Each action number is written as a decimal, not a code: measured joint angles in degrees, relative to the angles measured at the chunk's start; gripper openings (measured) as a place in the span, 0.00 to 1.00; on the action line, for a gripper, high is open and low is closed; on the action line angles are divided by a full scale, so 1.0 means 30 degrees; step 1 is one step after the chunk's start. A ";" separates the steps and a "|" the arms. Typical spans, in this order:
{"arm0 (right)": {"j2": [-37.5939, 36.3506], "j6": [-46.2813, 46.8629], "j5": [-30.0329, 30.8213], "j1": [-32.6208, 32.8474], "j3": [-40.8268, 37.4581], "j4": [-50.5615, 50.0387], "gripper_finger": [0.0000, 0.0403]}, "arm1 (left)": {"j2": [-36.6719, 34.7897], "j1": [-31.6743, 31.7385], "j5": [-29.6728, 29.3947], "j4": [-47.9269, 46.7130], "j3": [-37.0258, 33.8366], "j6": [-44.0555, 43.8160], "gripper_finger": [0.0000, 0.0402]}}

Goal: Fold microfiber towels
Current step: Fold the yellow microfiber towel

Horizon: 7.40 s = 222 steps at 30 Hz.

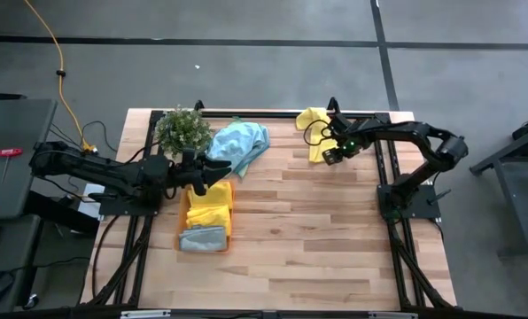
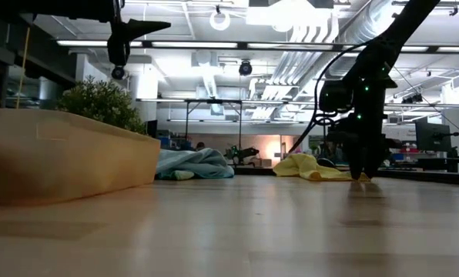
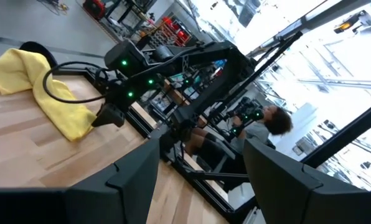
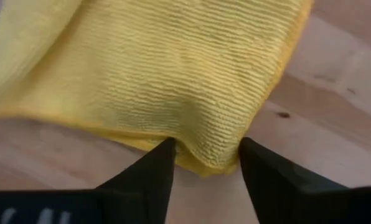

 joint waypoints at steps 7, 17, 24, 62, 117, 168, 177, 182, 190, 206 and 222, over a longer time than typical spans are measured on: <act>-0.1434 0.0093 -0.2053 0.1055 -0.0087 -0.0291 0.30 | 0.0000 -0.0004 0.0000 0.0001 0.0000 -0.0007 0.56; -0.4722 0.3625 -0.2006 0.4627 -0.0073 -0.0299 0.23 | 0.0000 0.0002 0.0000 0.0000 0.0000 -0.0036 0.56; -0.4598 0.6214 0.0721 0.8104 -0.0058 0.0793 0.07 | 0.0000 0.0002 0.0029 0.0000 0.0007 -0.0022 0.56; 0.0552 -0.5007 0.0296 0.3110 0.0092 -0.1373 0.53 | 0.0000 -0.0005 0.0656 -0.0335 0.0007 -0.1595 0.56; -0.6413 0.9349 -0.2681 0.8455 0.4204 -0.0584 0.00 | 1.3000 -0.0291 0.3524 -0.6327 0.7678 0.1693 0.56; -0.6435 0.8321 -0.4438 0.8513 0.4073 -0.0639 0.00 | 2.1916 0.6195 -0.0568 -1.3909 1.7187 1.8379 0.56; -0.6435 0.8369 -0.4436 0.8513 0.4073 -0.0588 0.00 | 2.2753 0.6780 0.1802 -1.3752 1.7189 1.7209 0.53; -0.6435 0.8373 -0.4430 0.8513 0.4073 -0.0414 0.00 | 2.2709 0.6770 0.3353 -1.3811 1.7187 1.6877 0.32; -0.7147 0.7254 -0.4067 0.8518 0.4759 -0.0485 0.00 | 2.1662 0.6752 0.4965 -1.6655 1.7264 1.5694 0.02; -0.8722 0.4190 0.0343 0.8520 1.1621 -1.0390 0.00 | 1.0831 0.6532 0.5358 -2.1075 1.8394 1.3966 0.00; -0.8766 0.3417 -0.4255 1.1036 1.4790 -1.6688 0.00 | 1.1781 0.2483 0.6245 -2.8927 2.5210 1.3474 0.00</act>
